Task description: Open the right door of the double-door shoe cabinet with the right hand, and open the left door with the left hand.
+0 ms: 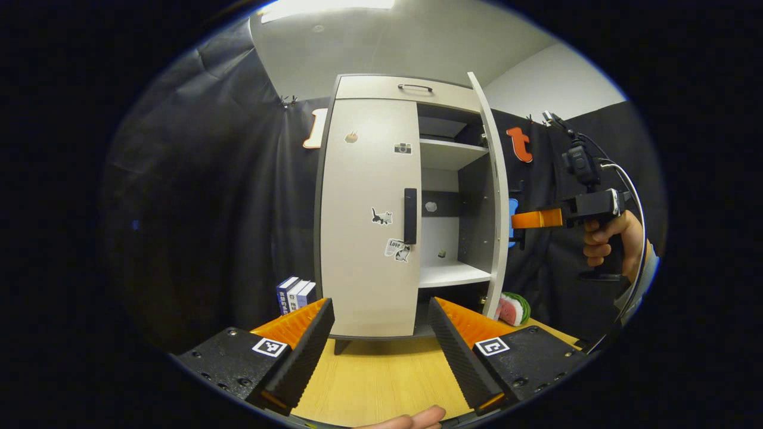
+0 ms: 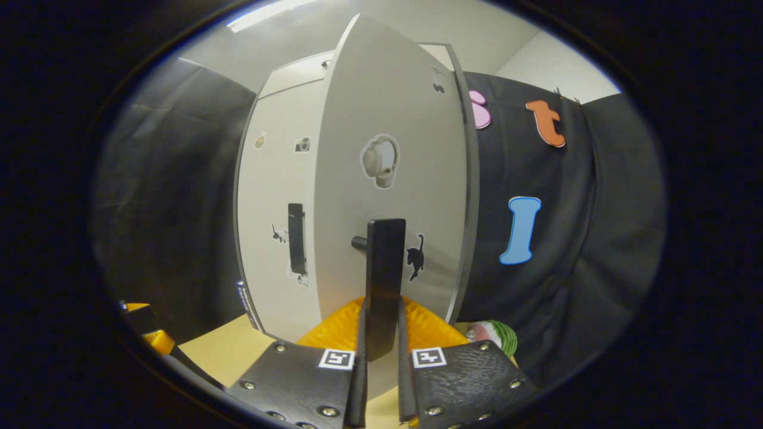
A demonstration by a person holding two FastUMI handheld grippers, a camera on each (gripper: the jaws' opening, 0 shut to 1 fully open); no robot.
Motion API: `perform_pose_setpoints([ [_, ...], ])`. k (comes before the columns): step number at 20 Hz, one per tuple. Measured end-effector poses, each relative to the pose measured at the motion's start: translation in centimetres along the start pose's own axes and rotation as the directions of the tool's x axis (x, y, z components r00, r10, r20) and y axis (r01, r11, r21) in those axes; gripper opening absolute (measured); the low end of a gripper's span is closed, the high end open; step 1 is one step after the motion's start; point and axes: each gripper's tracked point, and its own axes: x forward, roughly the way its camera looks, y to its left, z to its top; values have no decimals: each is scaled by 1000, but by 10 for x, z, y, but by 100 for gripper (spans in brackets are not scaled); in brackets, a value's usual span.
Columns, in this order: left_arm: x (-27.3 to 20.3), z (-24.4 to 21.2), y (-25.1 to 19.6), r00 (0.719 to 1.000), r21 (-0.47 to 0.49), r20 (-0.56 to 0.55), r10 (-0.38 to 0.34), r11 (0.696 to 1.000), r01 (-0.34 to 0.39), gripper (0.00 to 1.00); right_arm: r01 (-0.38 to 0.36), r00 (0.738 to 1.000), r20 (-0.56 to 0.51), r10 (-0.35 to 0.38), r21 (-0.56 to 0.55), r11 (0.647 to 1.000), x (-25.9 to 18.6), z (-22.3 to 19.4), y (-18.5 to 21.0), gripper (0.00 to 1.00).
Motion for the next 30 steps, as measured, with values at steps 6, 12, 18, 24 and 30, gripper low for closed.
perform_pose_setpoints([
  [6,16,-16,-19,999,-14,-25,-46,999,46,99,-5,1000,3,5,19,1000,-6,-1,-11,21],
  [12,27,-29,-28,996,6,-39,-82,997,82,99,12,1000,25,-13,26,1000,-19,-1,-31,19],
  [18,37,-35,-34,994,-1,-49,-99,995,99,99,97,995,32,-98,25,995,-23,0,-77,11],
  [24,45,-43,-30,994,-3,-63,-89,996,89,99,93,994,53,-101,124,988,-20,3,-132,1],
  [30,52,-51,-22,993,-12,-93,-72,997,71,99,68,995,62,-75,110,992,-19,2,-138,3],
])
